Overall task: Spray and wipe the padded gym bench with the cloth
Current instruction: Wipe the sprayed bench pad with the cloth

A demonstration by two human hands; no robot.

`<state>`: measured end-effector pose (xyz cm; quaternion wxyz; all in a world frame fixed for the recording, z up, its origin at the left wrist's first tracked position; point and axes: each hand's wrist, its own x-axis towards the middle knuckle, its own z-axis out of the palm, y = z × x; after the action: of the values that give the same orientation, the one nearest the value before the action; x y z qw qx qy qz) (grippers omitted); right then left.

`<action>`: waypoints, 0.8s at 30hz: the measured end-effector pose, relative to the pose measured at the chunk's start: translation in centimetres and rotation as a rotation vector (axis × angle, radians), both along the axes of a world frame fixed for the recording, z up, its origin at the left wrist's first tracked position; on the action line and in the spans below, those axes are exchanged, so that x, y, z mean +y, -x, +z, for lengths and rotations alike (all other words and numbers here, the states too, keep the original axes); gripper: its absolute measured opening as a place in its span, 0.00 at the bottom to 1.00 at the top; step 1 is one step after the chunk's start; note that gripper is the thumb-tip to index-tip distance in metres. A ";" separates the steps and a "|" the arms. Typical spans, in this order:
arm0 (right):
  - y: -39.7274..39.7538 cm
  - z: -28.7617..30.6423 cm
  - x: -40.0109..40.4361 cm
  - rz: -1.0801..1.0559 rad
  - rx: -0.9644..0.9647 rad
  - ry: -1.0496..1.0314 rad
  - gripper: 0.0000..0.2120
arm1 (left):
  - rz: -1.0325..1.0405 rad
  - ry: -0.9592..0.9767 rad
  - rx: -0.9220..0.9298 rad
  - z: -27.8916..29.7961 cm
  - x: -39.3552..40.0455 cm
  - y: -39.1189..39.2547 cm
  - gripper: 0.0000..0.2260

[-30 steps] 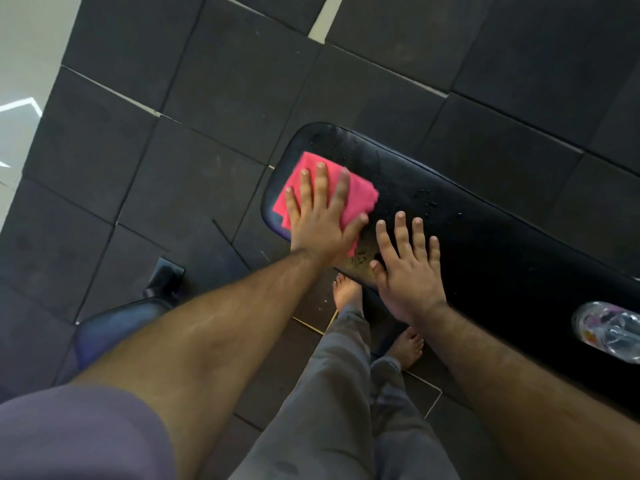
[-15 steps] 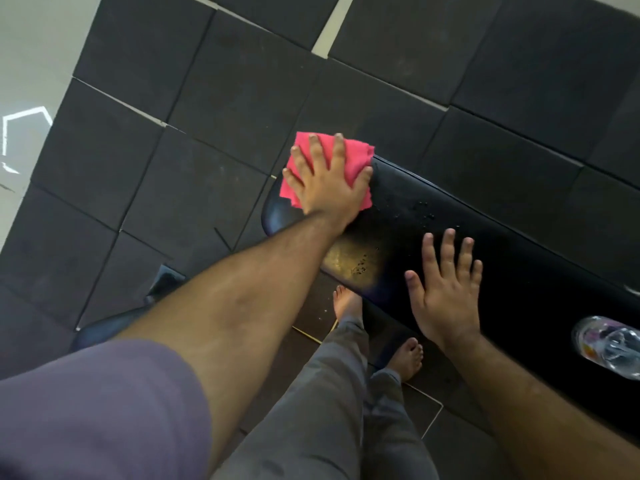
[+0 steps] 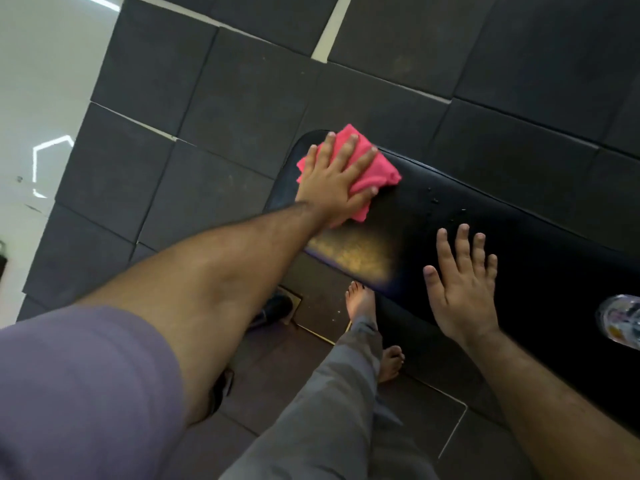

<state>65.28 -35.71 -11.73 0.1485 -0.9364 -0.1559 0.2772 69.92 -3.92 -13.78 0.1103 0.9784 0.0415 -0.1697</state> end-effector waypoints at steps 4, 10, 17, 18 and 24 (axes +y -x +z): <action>0.8 -0.4 -0.9 -0.038 -0.049 -0.042 0.35 | 0.250 -0.003 0.026 0.6 -7.1 -3.2 0.32; 4.5 0.5 -3.4 -0.191 -0.123 0.017 0.37 | -0.267 -0.027 0.034 0.7 -8.4 6.3 0.34; 7.7 0.1 -5.0 -0.171 -0.078 0.160 0.35 | 0.080 -0.015 0.089 1.2 -6.3 3.8 0.38; 7.8 -0.1 -5.2 -0.158 -0.060 0.155 0.35 | 0.207 -0.011 0.068 1.1 -8.7 2.2 0.37; 7.8 -0.9 -6.8 -0.284 -0.115 -0.105 0.36 | 0.287 0.059 0.038 0.9 -18.7 -0.5 0.38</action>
<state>57.46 -42.48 -12.65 0.2256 -0.9543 -0.0445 0.1907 70.38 -22.64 -12.85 0.1616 0.9553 0.1781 -0.1719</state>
